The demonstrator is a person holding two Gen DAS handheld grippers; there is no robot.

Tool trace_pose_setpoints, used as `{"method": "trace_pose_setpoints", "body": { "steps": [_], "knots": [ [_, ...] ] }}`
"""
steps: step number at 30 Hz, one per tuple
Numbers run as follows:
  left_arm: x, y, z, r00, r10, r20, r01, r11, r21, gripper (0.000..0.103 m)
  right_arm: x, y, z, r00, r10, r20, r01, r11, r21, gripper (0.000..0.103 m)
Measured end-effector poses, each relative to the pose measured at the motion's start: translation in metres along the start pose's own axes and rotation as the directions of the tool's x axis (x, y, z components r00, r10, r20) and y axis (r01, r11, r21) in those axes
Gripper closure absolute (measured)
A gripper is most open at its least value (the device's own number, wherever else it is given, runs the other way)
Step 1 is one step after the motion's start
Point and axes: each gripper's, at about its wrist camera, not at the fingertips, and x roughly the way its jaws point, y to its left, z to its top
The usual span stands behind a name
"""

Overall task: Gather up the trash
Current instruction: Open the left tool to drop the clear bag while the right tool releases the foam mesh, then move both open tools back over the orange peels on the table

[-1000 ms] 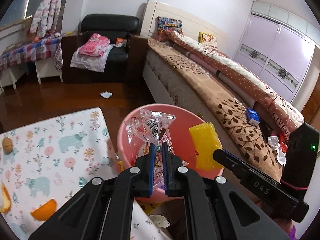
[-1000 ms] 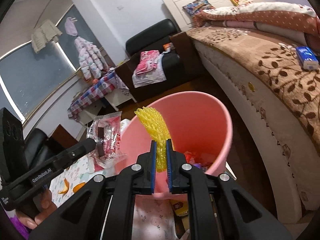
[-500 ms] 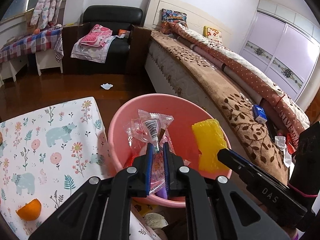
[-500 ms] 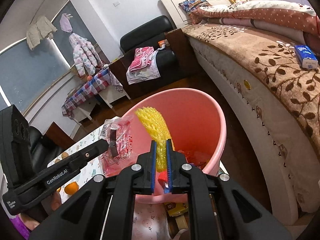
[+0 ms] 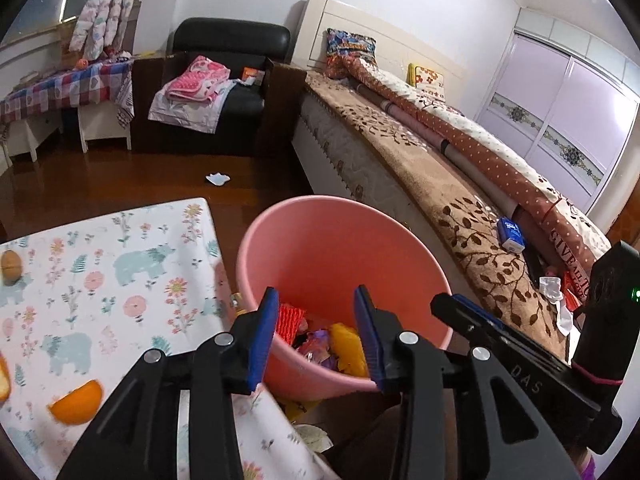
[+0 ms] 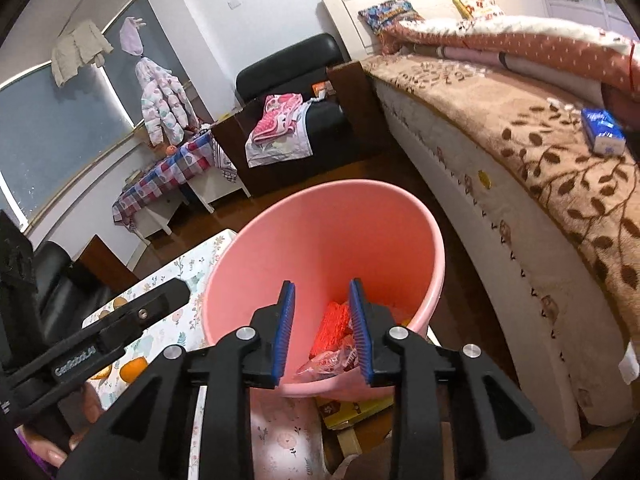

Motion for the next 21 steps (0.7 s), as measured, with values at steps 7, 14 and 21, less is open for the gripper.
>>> {"method": "trace_pose_setpoints", "body": {
  "steps": [7,14,21],
  "knots": [
    [-0.053,0.016,-0.013,0.996,0.071,0.050,-0.071,0.997,-0.006,0.061,-0.041,0.037,-0.020,0.995,0.006,0.103,-0.007,1.000,0.003,0.074],
    [-0.108,0.048,-0.041,0.983,0.159,0.092,-0.158,0.987,-0.018,0.060,-0.059,0.094,-0.062,0.995,0.055,0.081,-0.047,0.994,-0.098,0.074],
    [-0.143,0.076,-0.066,0.972,0.204,0.115,-0.197,0.978,-0.069,0.060,-0.062,0.140,-0.091,0.995,0.093,0.042,-0.085,0.983,-0.162,0.074]
  ]
}}
